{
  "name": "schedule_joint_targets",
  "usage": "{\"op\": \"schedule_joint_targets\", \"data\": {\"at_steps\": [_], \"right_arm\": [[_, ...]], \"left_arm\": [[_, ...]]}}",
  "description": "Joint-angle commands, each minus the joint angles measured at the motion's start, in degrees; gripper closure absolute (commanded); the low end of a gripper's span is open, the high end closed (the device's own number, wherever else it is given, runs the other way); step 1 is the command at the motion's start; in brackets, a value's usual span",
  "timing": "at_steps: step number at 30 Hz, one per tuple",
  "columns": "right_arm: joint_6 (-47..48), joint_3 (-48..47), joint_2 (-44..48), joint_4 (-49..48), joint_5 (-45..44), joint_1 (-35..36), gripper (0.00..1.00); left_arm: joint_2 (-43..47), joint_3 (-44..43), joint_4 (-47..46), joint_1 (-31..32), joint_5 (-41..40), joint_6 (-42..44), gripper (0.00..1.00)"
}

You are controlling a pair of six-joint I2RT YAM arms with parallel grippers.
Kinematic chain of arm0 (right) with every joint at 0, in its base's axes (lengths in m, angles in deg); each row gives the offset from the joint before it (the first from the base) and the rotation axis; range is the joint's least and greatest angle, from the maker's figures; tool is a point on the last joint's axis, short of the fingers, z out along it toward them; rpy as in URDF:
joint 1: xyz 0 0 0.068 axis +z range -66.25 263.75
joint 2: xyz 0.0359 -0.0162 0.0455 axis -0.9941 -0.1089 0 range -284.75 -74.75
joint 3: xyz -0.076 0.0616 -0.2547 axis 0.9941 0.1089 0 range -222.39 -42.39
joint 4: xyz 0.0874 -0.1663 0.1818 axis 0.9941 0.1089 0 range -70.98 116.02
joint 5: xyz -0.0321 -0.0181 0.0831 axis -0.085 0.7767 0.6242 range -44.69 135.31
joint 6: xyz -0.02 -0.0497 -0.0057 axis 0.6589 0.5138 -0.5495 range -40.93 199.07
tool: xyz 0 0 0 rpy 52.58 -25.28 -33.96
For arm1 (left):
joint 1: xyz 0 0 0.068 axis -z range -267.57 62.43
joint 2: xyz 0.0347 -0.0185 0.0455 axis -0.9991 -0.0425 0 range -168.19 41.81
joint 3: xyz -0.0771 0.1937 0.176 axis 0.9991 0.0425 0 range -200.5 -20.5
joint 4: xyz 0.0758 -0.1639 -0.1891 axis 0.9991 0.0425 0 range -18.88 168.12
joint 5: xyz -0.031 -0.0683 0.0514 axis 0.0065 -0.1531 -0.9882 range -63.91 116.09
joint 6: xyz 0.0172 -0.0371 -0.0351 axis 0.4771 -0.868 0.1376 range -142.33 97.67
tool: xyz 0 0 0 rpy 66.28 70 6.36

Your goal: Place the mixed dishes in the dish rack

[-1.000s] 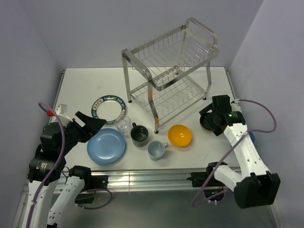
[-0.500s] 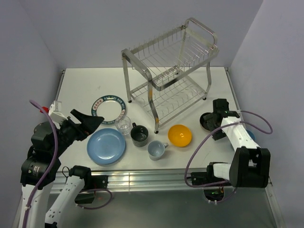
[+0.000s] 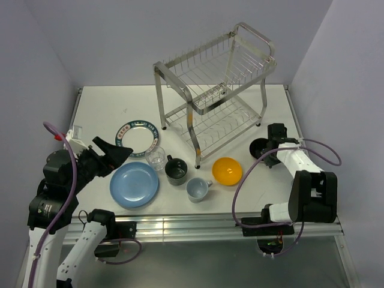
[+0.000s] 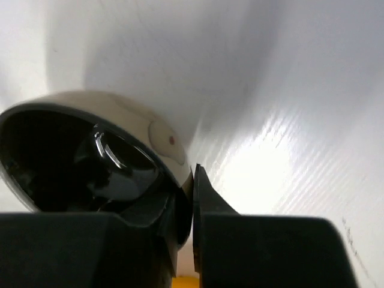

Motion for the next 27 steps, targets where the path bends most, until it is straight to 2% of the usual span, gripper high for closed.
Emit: {"op": "schedule_joint_targets", "data": {"at_steps": [1, 8, 12, 13, 15, 16, 18, 21, 23, 27], "right_arm": [[0.8, 0.4, 2.2, -0.6, -1.0, 0.5, 1.00], [6.8, -3.2, 11.2, 3.5, -6.5, 4.3, 1.00], [12.3, -7.0, 19.6, 7.2, -11.0, 12.6, 1.00], [13.2, -9.2, 20.7, 8.4, -12.5, 17.6, 1.00], [14.0, -11.8, 22.6, 12.9, -15.5, 22.9, 1.00], [14.5, -14.1, 23.3, 14.0, -15.8, 28.4, 1.00], [14.6, -16.4, 24.8, 16.7, -15.6, 34.1, 1.00], [10.9, -21.2, 24.8, 21.5, -19.0, 47.0, 1.00], [7.8, -25.1, 22.1, 24.5, -21.8, 55.2, 1.00], [3.1, -33.3, 13.2, 30.5, -26.3, 65.5, 1.00]], "left_arm": [[-0.9, -0.9, -0.5, 0.1, -0.2, 1.8, 0.18], [-5.4, 0.4, -0.3, 0.1, 1.1, 4.3, 0.23], [-8.3, 1.2, -0.4, 0.2, 2.3, 6.5, 0.26], [-8.6, 1.3, -0.5, 0.2, 2.6, 6.9, 0.26], [-9.3, 1.5, -1.0, 0.6, 3.2, 7.5, 0.27], [-9.5, 1.5, -1.0, 0.7, 3.6, 7.6, 0.27], [-10.0, 1.5, -1.4, 1.4, 4.8, 7.9, 0.28], [-10.4, 1.6, -2.1, 2.8, 7.7, 7.6, 0.30], [-10.1, 1.7, -3.3, 4.1, 10.1, 6.6, 0.30], [-9.7, 1.7, -5.4, 7.1, 12.6, 4.6, 0.31]]}}
